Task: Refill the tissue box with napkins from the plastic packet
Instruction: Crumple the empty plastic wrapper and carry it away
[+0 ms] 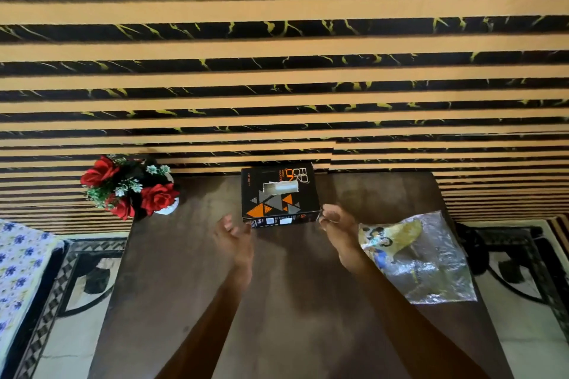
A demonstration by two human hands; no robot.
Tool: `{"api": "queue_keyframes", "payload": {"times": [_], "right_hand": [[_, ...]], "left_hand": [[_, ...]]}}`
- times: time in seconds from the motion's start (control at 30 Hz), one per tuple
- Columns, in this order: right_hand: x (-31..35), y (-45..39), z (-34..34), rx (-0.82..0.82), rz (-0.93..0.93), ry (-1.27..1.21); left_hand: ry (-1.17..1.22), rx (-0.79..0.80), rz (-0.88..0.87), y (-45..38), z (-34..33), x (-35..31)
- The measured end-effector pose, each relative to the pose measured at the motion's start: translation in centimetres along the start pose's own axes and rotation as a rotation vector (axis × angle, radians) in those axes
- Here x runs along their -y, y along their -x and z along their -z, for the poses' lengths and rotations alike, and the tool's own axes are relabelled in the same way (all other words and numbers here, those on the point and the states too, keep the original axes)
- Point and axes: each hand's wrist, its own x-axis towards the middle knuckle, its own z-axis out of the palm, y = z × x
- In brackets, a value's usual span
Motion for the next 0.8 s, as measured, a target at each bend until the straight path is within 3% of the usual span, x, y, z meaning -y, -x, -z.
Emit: {"api": "queue_keyframes", "payload": {"times": [0.03,0.1,0.27,0.4,0.47,0.53,0.6,0.7,0.8], "right_hand": [[-0.6,0.5,0.7,-0.023,0.037,0.014],[-2.1,1.6,3.3,-0.041,0.088,0.076],[-6.9,2.5,11.1,-0.215,0.135,0.403],[-10.1,1.7,17.3,-0.242,-0.06,0.662],[-11.8,1.2,20.2,-0.196,-0.157,0.724],[-12.9,0.4,22.4,-0.105,-0.206,0.68],[-13.0,-0.3,24.0,0.007,-0.244,0.473],[-13.5,-1.6,25.3,0.159,-0.278,0.174],[-13.6,-2.3,26.1,0.176,-0.238,0.128]], "left_hand": [[-0.005,-0.002,0.044,1.0,-0.2,0.7],[0.001,0.157,0.137,3.6,-1.5,1.6],[-0.22,0.535,0.029,9.0,-7.5,4.5],[-0.254,0.601,0.064,12.2,-12.3,6.1],[-0.249,0.675,0.053,12.2,-15.2,10.0],[-0.287,0.721,0.029,12.0,-18.0,13.7],[-0.316,0.725,0.026,13.7,-19.6,13.6],[-0.335,0.582,0.04,19.3,-21.1,8.8],[-0.269,0.469,0.0,20.6,-22.5,9.7]]}}
